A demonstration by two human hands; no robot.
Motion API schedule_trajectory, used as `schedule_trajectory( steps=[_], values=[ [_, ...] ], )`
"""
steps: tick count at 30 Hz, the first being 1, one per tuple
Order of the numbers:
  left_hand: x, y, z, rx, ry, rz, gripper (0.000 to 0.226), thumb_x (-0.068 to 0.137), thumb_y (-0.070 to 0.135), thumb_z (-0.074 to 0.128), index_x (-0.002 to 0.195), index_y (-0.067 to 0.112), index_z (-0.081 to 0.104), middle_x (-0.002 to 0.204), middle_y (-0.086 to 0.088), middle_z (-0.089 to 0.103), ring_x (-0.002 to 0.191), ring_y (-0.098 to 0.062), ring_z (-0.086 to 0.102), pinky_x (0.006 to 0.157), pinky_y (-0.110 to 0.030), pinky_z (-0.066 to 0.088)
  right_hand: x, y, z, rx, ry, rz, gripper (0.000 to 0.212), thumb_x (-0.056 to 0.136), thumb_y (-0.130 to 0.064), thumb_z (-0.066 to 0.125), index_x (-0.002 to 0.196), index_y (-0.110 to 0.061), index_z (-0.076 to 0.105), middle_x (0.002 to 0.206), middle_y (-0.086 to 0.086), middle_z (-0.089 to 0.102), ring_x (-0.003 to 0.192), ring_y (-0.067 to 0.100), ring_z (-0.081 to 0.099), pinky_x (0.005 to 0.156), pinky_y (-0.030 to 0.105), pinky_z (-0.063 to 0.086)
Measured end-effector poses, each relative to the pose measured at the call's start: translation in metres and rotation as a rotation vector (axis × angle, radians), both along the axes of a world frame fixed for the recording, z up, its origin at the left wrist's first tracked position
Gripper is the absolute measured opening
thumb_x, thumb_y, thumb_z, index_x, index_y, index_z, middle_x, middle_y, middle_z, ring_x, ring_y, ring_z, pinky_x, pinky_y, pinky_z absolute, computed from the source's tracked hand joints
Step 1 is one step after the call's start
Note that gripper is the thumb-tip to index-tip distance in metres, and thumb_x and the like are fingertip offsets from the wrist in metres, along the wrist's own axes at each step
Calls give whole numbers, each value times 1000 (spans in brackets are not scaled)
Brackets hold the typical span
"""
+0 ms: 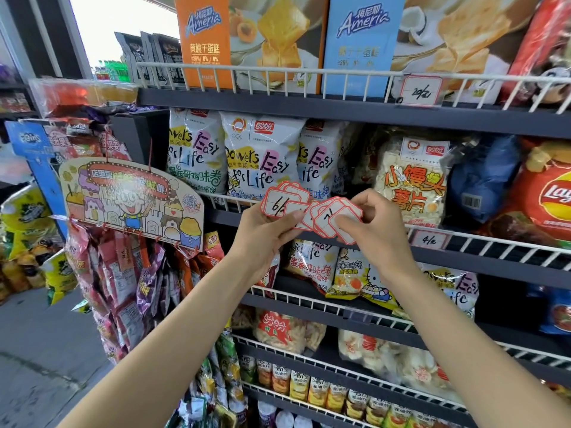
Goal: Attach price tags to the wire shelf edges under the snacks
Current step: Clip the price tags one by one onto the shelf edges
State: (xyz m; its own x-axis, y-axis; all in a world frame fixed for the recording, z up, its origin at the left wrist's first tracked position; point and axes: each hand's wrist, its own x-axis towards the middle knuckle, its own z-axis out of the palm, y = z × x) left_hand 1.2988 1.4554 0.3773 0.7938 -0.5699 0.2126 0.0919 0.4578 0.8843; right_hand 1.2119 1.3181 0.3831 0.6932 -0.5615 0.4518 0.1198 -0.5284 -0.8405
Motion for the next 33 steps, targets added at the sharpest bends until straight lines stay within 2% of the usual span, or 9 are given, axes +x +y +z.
schedule_trajectory(
  steps=[4, 9, 11, 15, 21, 24, 29, 33],
  values=[
    [-2, -4, -2, -20, 2, -20, 15, 87, -6, 55, 94, 5, 62, 79, -1, 74, 76, -13, 71, 64, -18, 55, 2, 6, 0, 35, 41, 36, 30, 79, -11, 69, 105, -19, 59, 89, 3, 66, 79, 13, 65, 67, 30, 54],
    [-4, -3, -2, -31, 23, -69, 10, 91, 2, 53, 96, 4, 62, 82, -4, 74, 77, -14, 71, 65, -19, 56, 2, 9, 1, 48, 36, 89, 16, 83, -8, 66, 97, -14, 66, 83, -8, 67, 69, -5, 61, 71, 24, 53],
    [-4, -2, -1, -53, 51, -93, 13, 94, 8, 49, 97, 5, 61, 85, -6, 74, 78, -16, 71, 69, -23, 58, 1, 8, 0, 56, 28, 87, 14, 83, -7, 66, 94, -16, 66, 82, -8, 68, 71, -3, 62, 71, 25, 54],
    [-5, -1, 0, -67, 57, -110, 19, 97, 11, 44, 101, 3, 61, 89, -9, 74, 83, -18, 71, 75, -27, 58, 1, 9, 0, 75, 25, 81, 14, 83, -5, 65, 91, -17, 65, 85, -2, 69, 78, 11, 66, 73, 31, 55],
    [-6, -3, -2, -47, 24, -35, 13, 91, 1, 52, 100, 1, 62, 93, -10, 73, 84, -19, 71, 72, -25, 58, 2, 12, -1, 125, 47, 67, 7, 84, -6, 64, 88, -11, 63, 80, 2, 69, 67, 9, 65, 65, 30, 54],
    [-5, -3, -2, -32, 34, -29, 14, 91, 0, 54, 102, -1, 62, 96, -12, 72, 86, -21, 71, 74, -27, 58, 0, 11, -1, 137, 41, 62, 8, 84, -5, 64, 86, -12, 63, 81, 5, 69, 69, 13, 64, 66, 31, 54],
    [-8, -6, 1, -63, 93, -29, 19, 97, 15, 46, 100, 3, 61, 92, -11, 72, 83, -21, 70, 80, -30, 58, -1, 10, 0, 140, 33, 54, 9, 83, -5, 64, 88, -12, 64, 84, 8, 69, 74, 15, 65, 72, 36, 55],
    [-6, -8, -1, -27, 41, 57, 14, 94, 10, 51, 95, 3, 63, 90, -11, 72, 82, -21, 70, 78, -29, 58, -1, 11, 2, 165, 8, 78, 12, 83, -7, 65, 87, -18, 65, 85, 4, 70, 80, 19, 67, 73, 34, 55]
  ],
)
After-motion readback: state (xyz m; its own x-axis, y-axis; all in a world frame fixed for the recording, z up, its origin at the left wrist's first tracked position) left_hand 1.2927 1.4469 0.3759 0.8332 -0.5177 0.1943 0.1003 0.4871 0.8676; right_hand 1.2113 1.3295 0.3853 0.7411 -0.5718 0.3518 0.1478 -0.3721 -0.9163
